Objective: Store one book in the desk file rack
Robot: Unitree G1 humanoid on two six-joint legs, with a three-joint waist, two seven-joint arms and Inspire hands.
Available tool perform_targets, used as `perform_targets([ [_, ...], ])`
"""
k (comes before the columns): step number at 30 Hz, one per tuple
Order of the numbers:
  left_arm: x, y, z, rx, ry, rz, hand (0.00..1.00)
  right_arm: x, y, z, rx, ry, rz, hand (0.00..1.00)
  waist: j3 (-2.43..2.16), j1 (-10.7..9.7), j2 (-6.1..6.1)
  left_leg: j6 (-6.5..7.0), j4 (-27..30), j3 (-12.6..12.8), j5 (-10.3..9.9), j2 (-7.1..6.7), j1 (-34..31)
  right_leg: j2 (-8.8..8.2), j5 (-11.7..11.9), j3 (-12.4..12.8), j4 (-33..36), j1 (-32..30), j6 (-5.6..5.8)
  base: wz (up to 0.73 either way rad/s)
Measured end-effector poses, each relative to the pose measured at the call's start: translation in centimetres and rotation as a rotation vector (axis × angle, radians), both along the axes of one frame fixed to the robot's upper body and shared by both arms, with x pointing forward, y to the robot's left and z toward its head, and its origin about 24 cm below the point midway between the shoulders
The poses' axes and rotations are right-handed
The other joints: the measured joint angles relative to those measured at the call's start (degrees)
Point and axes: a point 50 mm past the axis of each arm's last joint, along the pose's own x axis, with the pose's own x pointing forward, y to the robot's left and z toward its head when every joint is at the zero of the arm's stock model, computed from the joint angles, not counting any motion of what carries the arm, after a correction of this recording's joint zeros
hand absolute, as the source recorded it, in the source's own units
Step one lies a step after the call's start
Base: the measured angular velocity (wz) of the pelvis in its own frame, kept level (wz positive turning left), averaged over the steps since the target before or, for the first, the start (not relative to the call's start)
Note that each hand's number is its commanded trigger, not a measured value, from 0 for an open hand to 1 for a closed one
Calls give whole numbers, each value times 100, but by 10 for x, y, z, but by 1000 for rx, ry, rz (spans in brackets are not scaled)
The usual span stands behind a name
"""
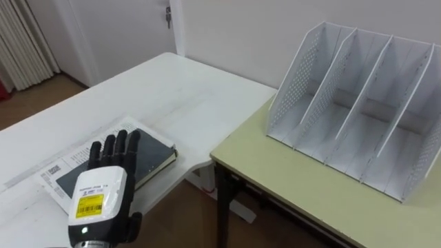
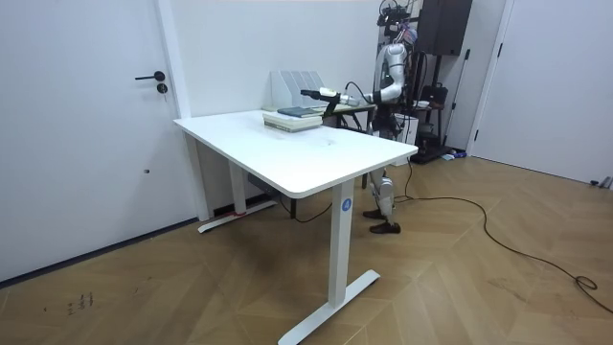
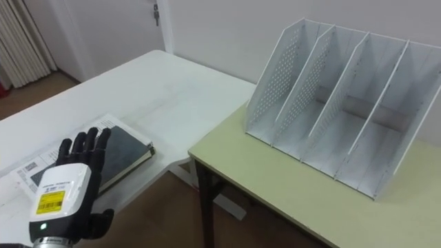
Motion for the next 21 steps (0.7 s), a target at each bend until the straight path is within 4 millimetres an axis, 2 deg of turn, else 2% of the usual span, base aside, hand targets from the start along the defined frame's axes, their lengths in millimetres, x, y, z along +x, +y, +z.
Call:
perform_targets([
  [10, 1, 2, -2, -17, 28, 23, 0, 1, -1, 0, -1, 1, 6, 0, -5, -19, -23, 0, 0, 16, 0, -1, -63, 7, 3, 74, 1, -64, -2, -2],
  [17, -2, 18, -21, -152, 157, 112, 0, 2, -1, 0, 19, 18, -1, 0, -3, -145, -25, 0, -1, 93, 0, 4, -39, 13, 3, 146, 0, -76, -2, -5],
  [21, 0, 20, -21, -151, 169, 119, 0, 0, -2, 0, 14, 29, -19, 0, 0, -144, -26, 0, -8, 119, 0, 4, -38, 12, 3, 168, 0, -61, -2, -1],
])
